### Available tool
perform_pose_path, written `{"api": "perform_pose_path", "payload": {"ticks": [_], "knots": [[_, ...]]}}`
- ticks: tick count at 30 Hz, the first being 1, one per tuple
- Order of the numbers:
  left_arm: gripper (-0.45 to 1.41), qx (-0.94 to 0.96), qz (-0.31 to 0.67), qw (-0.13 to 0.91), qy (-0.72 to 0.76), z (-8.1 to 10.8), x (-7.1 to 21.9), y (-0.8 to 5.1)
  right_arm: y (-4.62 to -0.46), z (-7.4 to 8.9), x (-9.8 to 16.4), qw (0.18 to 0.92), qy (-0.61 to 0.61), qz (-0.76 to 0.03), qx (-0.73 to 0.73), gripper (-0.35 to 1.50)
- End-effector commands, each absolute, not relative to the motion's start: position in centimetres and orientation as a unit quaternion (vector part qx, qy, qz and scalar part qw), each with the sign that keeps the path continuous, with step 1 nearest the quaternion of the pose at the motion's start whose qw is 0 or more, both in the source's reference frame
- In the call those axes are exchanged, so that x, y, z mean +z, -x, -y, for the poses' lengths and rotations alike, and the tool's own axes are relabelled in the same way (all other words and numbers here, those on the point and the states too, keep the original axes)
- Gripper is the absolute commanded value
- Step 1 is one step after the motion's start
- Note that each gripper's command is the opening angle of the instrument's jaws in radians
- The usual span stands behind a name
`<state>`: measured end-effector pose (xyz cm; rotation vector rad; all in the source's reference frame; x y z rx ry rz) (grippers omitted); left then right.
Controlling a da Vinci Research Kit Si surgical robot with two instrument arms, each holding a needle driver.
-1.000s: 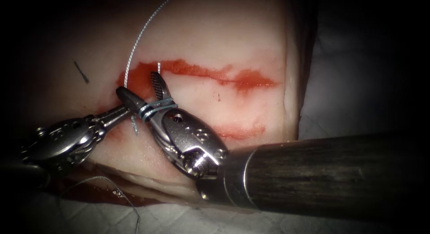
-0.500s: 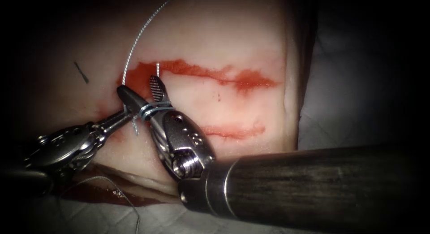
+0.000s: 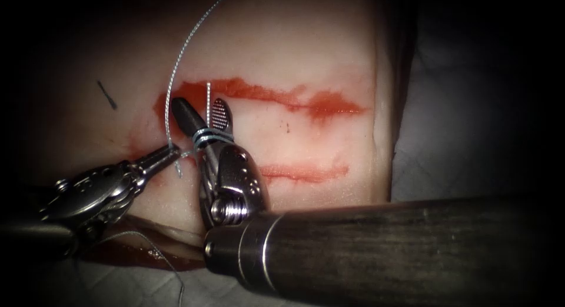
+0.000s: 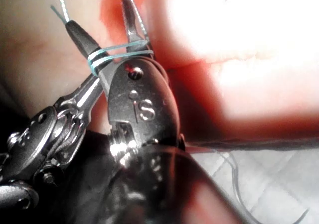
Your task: Wound Closure
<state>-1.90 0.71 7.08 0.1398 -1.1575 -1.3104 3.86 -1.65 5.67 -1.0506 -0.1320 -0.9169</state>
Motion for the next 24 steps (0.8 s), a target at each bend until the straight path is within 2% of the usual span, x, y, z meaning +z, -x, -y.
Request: {"api": "perform_pose_path", "payload": {"ticks": [1, 6, 9, 24], "knots": [[-0.45, -0.574, 0.508, 0.639, -0.061, -0.69, 7.13, 1.96, -3.95, 1.64, 5.7, 0.765, 0.482, 0.058, -0.423, 0.56], [-0.45, -0.577, 0.506, 0.638, -0.057, -0.69, 7.12, 2.0, -3.95, 1.65, 5.81, 0.781, 0.433, 0.054, -0.446, 0.54], [-0.45, -0.58, 0.505, 0.637, -0.054, -0.69, 7.11, 2.05, -3.93, 1.6, 5.87, 0.784, 0.425, 0.051, -0.45, 0.59], [-0.45, -0.582, 0.504, 0.636, -0.051, -0.7, 7.15, 2.1, -3.9, 1.46, 6.1, 0.757, 0.399, 0.029, -0.517, 0.59]]}}
